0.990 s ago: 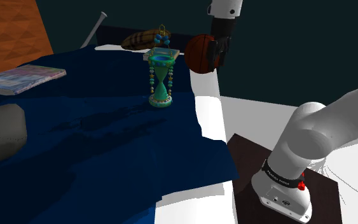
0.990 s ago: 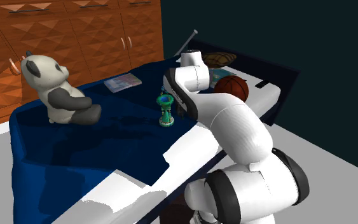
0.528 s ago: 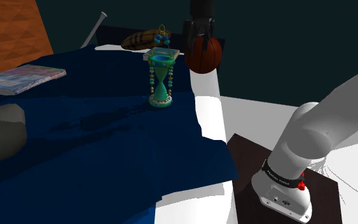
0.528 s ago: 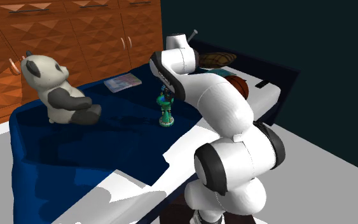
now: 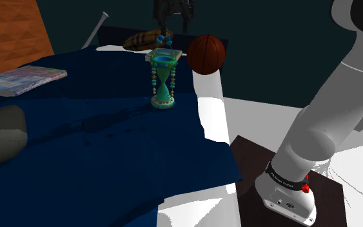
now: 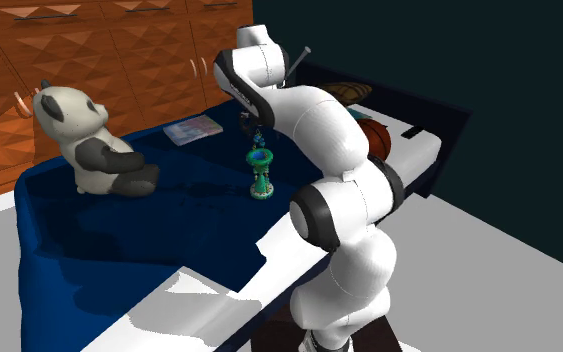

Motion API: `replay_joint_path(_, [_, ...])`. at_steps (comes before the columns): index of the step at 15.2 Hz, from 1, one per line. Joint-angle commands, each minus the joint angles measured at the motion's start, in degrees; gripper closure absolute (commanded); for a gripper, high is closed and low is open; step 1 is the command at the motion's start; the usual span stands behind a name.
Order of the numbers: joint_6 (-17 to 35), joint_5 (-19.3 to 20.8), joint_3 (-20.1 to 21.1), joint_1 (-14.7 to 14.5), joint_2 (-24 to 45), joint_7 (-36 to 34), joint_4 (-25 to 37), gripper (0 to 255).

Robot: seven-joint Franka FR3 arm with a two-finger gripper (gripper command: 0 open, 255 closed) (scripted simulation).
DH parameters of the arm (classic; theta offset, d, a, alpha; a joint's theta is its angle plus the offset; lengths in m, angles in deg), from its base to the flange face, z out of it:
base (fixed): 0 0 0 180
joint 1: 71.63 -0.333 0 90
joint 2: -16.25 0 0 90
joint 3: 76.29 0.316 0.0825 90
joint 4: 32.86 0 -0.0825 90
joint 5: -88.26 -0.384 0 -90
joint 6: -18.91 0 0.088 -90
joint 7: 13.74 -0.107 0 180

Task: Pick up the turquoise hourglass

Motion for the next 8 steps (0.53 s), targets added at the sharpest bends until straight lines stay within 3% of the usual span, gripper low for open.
replay_joint_path(1, [-2.8,1.5,1.3,-0.6,4.7,-3.4,7.6,0])
replay_joint_path(8, [3.5,0.6,0.8,-0.4,1.7,-3.1,-1.7,0])
